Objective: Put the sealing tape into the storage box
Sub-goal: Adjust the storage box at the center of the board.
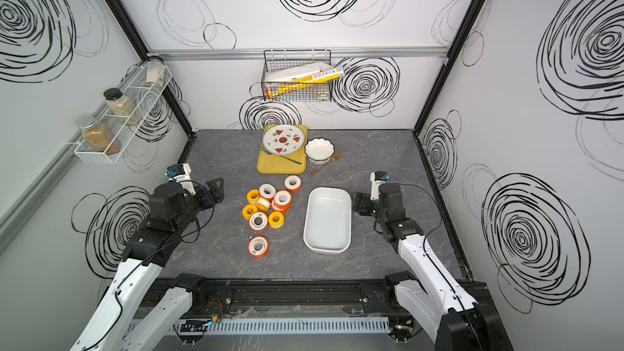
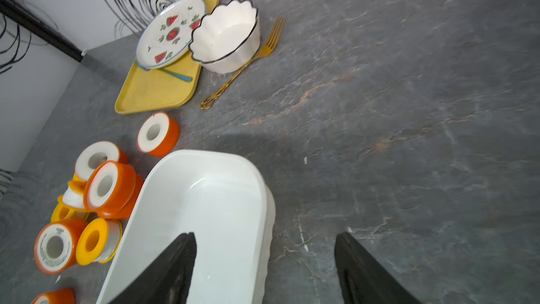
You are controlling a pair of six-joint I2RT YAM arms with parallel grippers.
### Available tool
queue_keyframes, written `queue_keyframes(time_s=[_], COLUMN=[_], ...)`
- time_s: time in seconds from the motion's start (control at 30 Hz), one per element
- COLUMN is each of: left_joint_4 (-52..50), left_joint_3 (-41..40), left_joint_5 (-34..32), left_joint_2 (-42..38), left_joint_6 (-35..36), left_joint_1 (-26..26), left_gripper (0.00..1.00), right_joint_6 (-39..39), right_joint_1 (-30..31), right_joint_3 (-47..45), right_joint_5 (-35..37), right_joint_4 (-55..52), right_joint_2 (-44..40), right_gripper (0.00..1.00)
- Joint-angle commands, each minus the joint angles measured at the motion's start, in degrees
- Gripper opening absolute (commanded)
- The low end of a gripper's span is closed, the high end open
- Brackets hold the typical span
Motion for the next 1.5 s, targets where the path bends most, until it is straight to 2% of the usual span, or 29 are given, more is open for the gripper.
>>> queue_keyframes(time_s=[0.0, 0.43, 0.53, 0.6, 0.97, 1.17, 1.47], left_joint_4=[0.1, 0.2, 0.3, 0.3, 0.2, 0.3, 0.2], left_joint_3=[0.4, 0.2, 0.2, 0.1, 0.1, 0.0, 0.0], left_joint_5=[0.4, 1.3, 1.3, 1.6, 1.7, 1.9, 2.1], left_joint_2=[-0.4, -0.2, -0.3, -0.2, -0.4, -0.2, 0.6], left_joint_6=[1.5, 1.5, 1.5, 1.5, 1.6, 1.6, 1.7], left_joint_1=[0.2, 0.6, 0.8, 0.8, 1.1, 1.1, 1.1], left_gripper=[0.91, 0.89, 0.86, 0.83, 0.83, 0.83, 0.83], right_joint_6=[0.3, 1.0, 1.3, 1.5, 1.1, 1.8, 3.8], right_joint_1=[1.6, 6.4, 7.1, 7.5, 8.2, 8.3, 8.3], right_joint_3=[-1.2, -0.9, -0.7, -0.6, 2.3, 5.7, 11.8], right_joint_5=[0.2, 4.6, 5.4, 5.6, 7.4, 6.6, 5.7], right_joint_4=[-0.9, -1.6, -1.7, -1.3, -0.5, 0.3, 2.4], right_joint_2=[3.3, 11.5, 13.0, 13.9, 18.3, 22.0, 29.3], right_gripper=[0.76, 0.55, 0.47, 0.37, 0.08, 0.00, 0.00])
